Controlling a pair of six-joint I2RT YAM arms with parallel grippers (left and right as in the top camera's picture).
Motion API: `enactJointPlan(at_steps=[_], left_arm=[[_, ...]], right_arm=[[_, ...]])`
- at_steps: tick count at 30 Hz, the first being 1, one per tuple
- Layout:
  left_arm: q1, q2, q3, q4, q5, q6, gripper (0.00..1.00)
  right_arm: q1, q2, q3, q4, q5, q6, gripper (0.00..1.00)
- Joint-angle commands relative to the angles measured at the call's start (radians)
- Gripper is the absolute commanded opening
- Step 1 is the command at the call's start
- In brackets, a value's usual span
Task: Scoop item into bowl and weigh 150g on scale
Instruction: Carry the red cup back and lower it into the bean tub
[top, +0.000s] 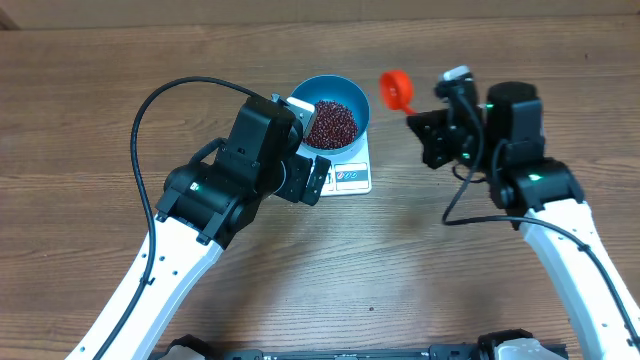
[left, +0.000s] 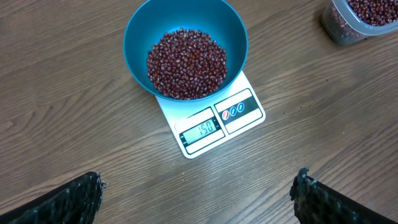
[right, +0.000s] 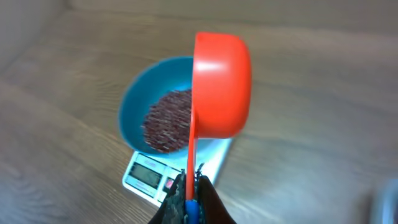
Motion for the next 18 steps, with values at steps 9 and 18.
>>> enactJointPlan(at_steps=[9,18], left_arm=[[-0.003,0.005,0.016,0.000,0.005,-0.003,1.00],[-0.002,0.005,0.016,0.000,0.005,-0.003,1.00]], right_arm=[[-0.302,-0.017,0.033,-0.117,0.018,0.103,0.04],[-0.460,0.067,0.031,-0.158,0.017,0.103,0.04]])
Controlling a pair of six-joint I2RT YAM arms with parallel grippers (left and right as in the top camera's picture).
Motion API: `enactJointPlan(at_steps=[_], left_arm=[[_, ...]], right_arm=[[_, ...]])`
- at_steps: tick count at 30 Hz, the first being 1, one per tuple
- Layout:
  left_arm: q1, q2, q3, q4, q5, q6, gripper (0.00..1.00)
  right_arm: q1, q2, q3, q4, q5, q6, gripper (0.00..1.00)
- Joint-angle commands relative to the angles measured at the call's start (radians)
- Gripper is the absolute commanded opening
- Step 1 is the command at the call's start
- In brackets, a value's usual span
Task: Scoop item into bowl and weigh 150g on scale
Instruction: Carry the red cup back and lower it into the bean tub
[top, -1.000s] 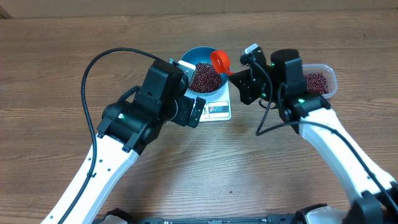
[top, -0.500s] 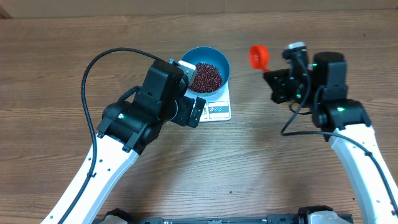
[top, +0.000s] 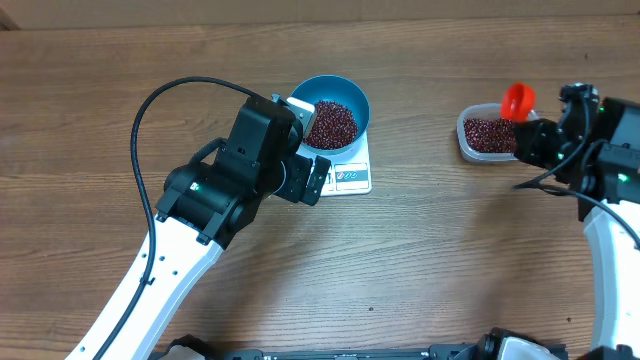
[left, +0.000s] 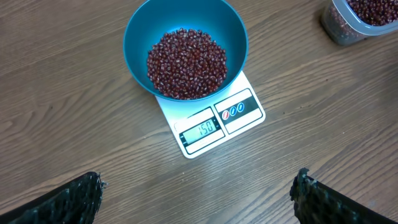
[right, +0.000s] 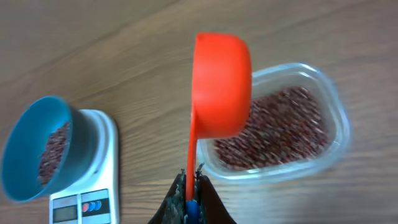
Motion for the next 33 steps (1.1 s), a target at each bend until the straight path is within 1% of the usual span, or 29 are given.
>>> enactJointPlan(at_steps=[1,5,13,14,15,16,17,20,21,22,23,33], left_arm=[[-0.002,0.005,0.016,0.001,0.005,-0.003,0.99],[-0.002,0.005,0.016,0.001,0.005,-0.003,1.00],[-0.002,0.005,0.016,0.001,0.005,-0.003,0.99],[-0.002,0.005,0.016,0.001,0.005,-0.003,1.00],[-0.002,0.005,0.016,0.001,0.005,-0.003,0.99],[-0.002,0.005,0.016,0.001,0.005,-0.003,1.00],[-0.002,0.006,0.016,0.001,0.005,-0.003,1.00],[-0.002,0.008,0.016,0.001,0.005,-0.003,1.00],[-0.002,0.008,0.016,0.001,0.005,-0.003,1.00],[-0.002,0.008,0.016,0.001,0.005,-0.003,1.00],[-0.002,0.008,0.016,0.001,0.005,-0.003,1.00],[-0.002,0.008,0.016,0.001,0.005,-0.003,1.00]], right_arm=[[-0.012,0.063,0.031,-0.012,0.000,0.008,0.04],[-0.012,0.150,0.031,-0.008,-0.004,0.056,0.04],[-0.012,0.249,0.031,-0.007,-0.003,0.056,0.04],[-0.012,0.254,0.031,-0.007,-0.003,0.056,0.05],[-0.012,0.257,0.031,-0.007,-0.002,0.056,0.13],[-0.012,0.257,0.031,-0.007,-0.002,0.056,0.24],[-0.012,0.257,0.031,-0.007,-0.002,0.055,0.41],[-0.012,0.257,0.031,-0.008,-0.002,0.055,0.46],[-0.012,0.257,0.031,-0.008,-0.002,0.055,0.53],[-0.012,0.257,0.031,-0.008,-0.002,0.055,0.63],[-0.012,0.257,0.031,-0.008,-0.002,0.055,1.00],[-0.012,0.257,0.031,-0.019,0.016,0.051,1.00]])
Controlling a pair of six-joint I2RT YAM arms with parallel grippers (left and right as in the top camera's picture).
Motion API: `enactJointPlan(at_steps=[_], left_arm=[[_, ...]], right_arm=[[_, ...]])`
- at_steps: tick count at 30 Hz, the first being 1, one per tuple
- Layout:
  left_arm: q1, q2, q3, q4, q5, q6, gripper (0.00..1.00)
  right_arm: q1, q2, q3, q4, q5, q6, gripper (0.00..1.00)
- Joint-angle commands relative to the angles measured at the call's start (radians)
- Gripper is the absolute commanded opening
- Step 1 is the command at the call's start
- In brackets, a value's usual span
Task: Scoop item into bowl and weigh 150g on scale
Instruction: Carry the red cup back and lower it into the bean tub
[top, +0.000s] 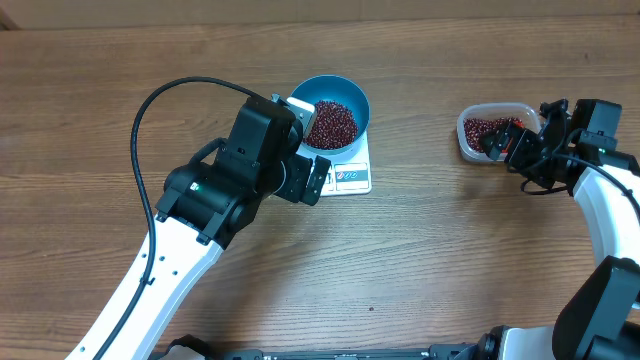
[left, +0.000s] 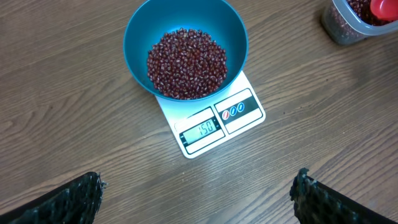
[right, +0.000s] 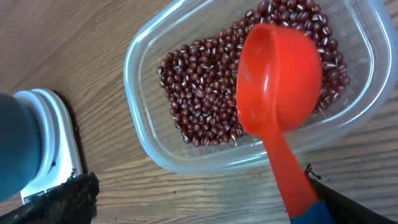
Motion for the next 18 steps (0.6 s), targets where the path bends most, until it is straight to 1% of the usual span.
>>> enactJointPlan(at_steps=[1,8,18], left_arm=[[-0.002,0.008,0.016,0.001,0.005,-0.003,1.00],[-0.002,0.008,0.016,0.001,0.005,-0.003,1.00],[-0.002,0.008,0.016,0.000,0.005,-0.003,1.00]], right_arm=[[-0.001,0.001,0.031,-0.007,0.032,-0.001,1.00],[-0.001,0.001,0.031,-0.089,0.234,-0.010,1.00],[-0.001,0.000,0.042,-0.109,0.232,-0.031,1.00]])
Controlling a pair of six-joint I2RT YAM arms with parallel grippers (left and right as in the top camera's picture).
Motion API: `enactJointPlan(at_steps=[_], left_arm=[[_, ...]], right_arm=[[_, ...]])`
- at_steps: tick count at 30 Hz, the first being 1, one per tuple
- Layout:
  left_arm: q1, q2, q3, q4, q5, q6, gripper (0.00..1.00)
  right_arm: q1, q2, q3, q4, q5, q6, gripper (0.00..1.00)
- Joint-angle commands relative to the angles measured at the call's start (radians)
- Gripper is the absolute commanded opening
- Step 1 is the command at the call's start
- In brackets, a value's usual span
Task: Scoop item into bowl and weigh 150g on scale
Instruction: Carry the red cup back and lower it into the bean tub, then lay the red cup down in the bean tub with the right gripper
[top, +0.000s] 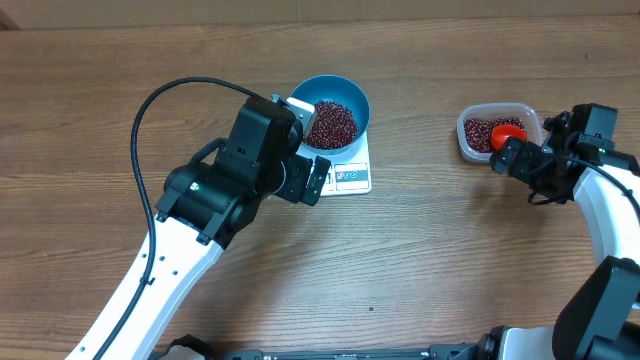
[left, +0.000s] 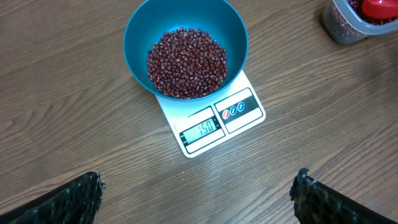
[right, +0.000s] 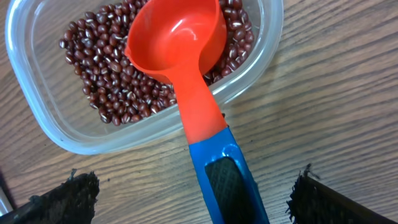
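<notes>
A blue bowl (left: 185, 46) of red beans stands on the white scale (left: 239, 111), whose display (left: 201, 129) reads 150. My left gripper (left: 196, 198) hangs open above the table in front of the scale, holding nothing. The red scoop (right: 177, 34) rests head-down on the beans in the clear container (right: 74, 134). Its blue handle (right: 227, 180) sticks out over the rim toward my right gripper (right: 196, 202). That gripper is open, its fingers wide on either side of the handle and not touching it. From above, the scoop (top: 508, 132) shows in the container (top: 497, 130).
Brown wooden table (top: 420, 260) all round. The left arm (top: 240, 180) reaches over the table beside the scale and partly covers it. The right arm (top: 600, 200) comes in from the right edge. A black cable (top: 150, 110) loops above the left arm.
My right gripper has drawn back from the container, still open. The scoop now lies in the beans with its handle between the open fingers. The left arm, bowl and scale reading are unchanged.
My right gripper was shut on the scoop beside the bowl, the scale reading 150. Then it held the scoop over the bean container. Then its jaws were open with the scoop in the container. Now it has backed away from the container.
</notes>
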Motion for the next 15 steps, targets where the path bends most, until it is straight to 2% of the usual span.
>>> enactJointPlan(at_steps=[1,10,15], left_arm=[[-0.002,0.009,0.016,0.001,0.005,-0.003,1.00],[-0.002,0.010,0.016,0.000,0.005,-0.003,1.00],[-0.002,0.010,0.016,0.000,0.005,-0.003,1.00]], right_arm=[[-0.001,0.000,0.046,-0.008,0.001,-0.011,1.00],[-0.001,0.000,0.174,-0.172,-0.006,-0.235,1.00],[-0.001,-0.001,0.269,-0.282,-0.006,-0.250,1.00]])
